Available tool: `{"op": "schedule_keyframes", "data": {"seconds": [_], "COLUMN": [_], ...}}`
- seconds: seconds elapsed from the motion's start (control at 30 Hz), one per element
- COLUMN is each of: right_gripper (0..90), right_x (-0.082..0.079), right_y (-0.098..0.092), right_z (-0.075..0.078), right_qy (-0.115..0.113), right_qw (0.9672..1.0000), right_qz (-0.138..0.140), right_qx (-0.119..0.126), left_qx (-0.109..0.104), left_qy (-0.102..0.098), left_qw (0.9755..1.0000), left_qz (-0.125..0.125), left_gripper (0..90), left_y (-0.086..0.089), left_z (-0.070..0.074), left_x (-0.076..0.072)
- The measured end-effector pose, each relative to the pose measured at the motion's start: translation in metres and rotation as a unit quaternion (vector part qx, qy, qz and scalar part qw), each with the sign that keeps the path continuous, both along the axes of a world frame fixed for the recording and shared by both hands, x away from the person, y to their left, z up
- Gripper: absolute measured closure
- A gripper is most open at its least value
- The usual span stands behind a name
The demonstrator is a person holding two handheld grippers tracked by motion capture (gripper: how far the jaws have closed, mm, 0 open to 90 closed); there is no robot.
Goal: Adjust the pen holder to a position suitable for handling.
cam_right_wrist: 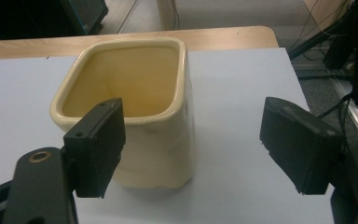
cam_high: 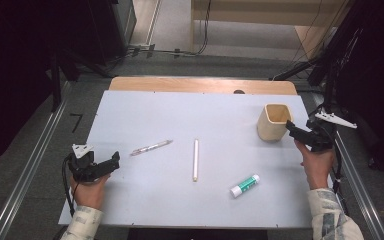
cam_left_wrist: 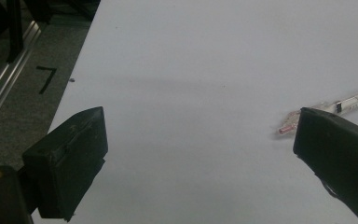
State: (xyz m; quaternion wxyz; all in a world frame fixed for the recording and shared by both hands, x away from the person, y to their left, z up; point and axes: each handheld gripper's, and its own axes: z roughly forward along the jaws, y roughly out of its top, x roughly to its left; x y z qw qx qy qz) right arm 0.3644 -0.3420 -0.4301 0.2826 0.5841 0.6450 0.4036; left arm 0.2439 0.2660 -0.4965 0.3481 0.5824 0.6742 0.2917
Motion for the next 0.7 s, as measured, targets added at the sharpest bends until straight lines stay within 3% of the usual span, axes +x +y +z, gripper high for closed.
{"op": "schedule_keyframes", "data": {"seconds": [0.33,0.7], "right_gripper": [21.6,25.1], "right_x": [0.009,0.029], "right_y": [-0.002,0.003], "right_z": [0.003,0.004], "right_qy": [-0.002,0.018], "right_qw": [1.0,0.9997], "right_qz": [-0.007,-0.009], "right_qx": [0.004,-0.015], "left_qx": [-0.001,0.0], "left_qy": [0.0,0.0], "left_qw": [1.0,1.0], "left_qz": [0.001,0.001], "left_gripper": [3.5,3.5], "left_y": [0.0,0.001], "left_z": [0.0,0.0], "left_x": [0.0,-0.001]}}
